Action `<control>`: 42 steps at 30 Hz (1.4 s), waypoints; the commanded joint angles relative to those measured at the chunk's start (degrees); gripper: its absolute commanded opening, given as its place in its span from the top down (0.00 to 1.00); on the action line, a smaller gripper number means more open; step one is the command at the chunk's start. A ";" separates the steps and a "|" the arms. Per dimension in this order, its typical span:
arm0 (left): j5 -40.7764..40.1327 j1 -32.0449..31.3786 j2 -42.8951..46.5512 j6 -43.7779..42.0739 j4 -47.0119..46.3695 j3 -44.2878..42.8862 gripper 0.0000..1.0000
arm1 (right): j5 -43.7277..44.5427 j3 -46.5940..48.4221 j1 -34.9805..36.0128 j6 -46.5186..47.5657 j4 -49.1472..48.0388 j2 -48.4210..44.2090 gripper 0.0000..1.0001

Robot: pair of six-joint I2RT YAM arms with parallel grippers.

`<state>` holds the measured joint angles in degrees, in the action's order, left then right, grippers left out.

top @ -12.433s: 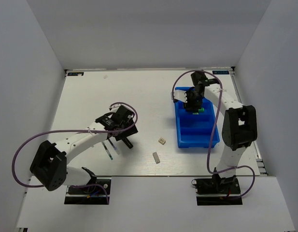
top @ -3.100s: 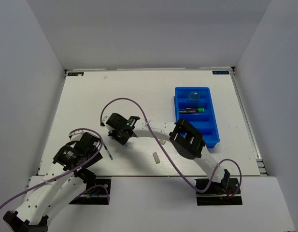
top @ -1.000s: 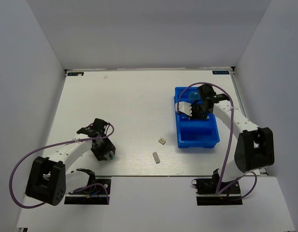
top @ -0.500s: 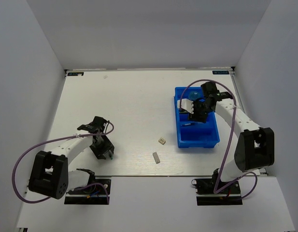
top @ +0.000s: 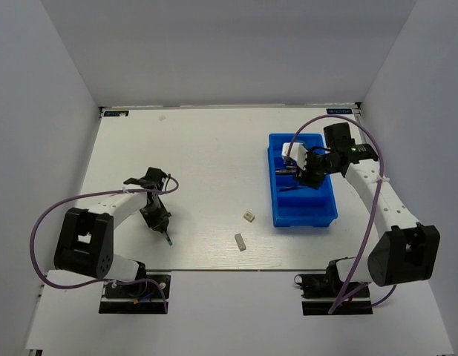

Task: Sort the stationery into containers
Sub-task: Pick up the pen from the center of the board, then place the pen in the storage box.

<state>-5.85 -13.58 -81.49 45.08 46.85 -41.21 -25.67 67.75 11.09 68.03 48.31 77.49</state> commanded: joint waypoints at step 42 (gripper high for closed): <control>31.96 -40.73 -35.57 -57.82 -63.99 -48.26 1.00 | 31.04 -15.19 -12.30 -74.97 -20.37 -19.75 1.00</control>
<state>24.25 -54.19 -117.05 -7.11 -15.42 -85.80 6.48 53.10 0.49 -5.23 29.80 58.48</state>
